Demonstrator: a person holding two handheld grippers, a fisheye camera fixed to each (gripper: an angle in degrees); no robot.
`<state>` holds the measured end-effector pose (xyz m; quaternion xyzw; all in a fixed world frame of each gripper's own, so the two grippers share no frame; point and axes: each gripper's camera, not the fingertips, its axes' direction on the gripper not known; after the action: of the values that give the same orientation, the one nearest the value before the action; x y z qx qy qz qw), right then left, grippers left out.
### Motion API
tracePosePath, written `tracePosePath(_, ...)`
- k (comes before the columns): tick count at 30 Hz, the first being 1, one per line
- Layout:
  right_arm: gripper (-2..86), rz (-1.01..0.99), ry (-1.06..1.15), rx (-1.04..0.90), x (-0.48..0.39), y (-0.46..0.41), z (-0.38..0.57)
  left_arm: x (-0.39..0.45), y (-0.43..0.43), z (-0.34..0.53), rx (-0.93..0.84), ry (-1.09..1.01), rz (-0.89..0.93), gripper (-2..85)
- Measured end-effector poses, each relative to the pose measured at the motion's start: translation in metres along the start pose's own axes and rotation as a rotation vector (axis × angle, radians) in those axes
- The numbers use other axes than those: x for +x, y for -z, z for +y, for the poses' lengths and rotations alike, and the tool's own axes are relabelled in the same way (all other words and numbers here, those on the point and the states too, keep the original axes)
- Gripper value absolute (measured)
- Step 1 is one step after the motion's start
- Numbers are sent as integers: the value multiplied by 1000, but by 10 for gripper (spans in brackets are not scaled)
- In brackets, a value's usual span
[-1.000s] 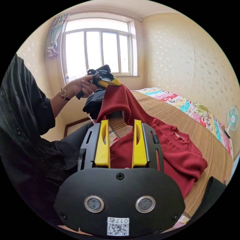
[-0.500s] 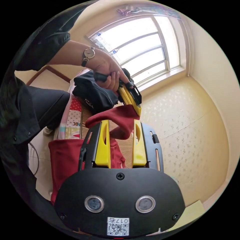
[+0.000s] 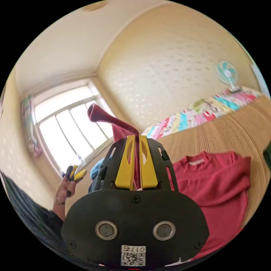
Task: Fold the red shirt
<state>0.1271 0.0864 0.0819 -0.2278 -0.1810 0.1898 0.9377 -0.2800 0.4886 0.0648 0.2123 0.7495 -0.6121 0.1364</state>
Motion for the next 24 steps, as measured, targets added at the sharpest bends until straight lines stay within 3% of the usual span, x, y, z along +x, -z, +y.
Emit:
tracePosePath(2,29,113,-258,43,106,34,-3,-36,1,19,-32,78,-22,110)
tracePosePath(3,29,159,-273,71,123,43,2,-46,0,24,-41,95,-26,110)
tracePosePath(4,30,328,-271,84,149,50,11,-65,-2,35,-47,130,-34,111)
tracePosePath(5,31,506,-287,-10,176,43,17,-85,-4,45,-45,167,-42,110)
tracePosePath(6,32,555,-300,-84,189,37,18,-95,-6,50,-46,186,-41,110)
tracePosePath(7,35,554,-296,-182,205,31,19,-113,-10,56,-53,219,-28,110)
tracePosePath(12,61,440,-243,-185,196,47,-24,-156,-38,62,-76,231,2,107)
tracePosePath(18,112,357,-353,-55,209,79,-88,-197,-140,50,-229,129,-269,120)
tracePosePath(24,54,366,-465,30,201,101,-138,-268,-256,28,-298,50,-398,133)
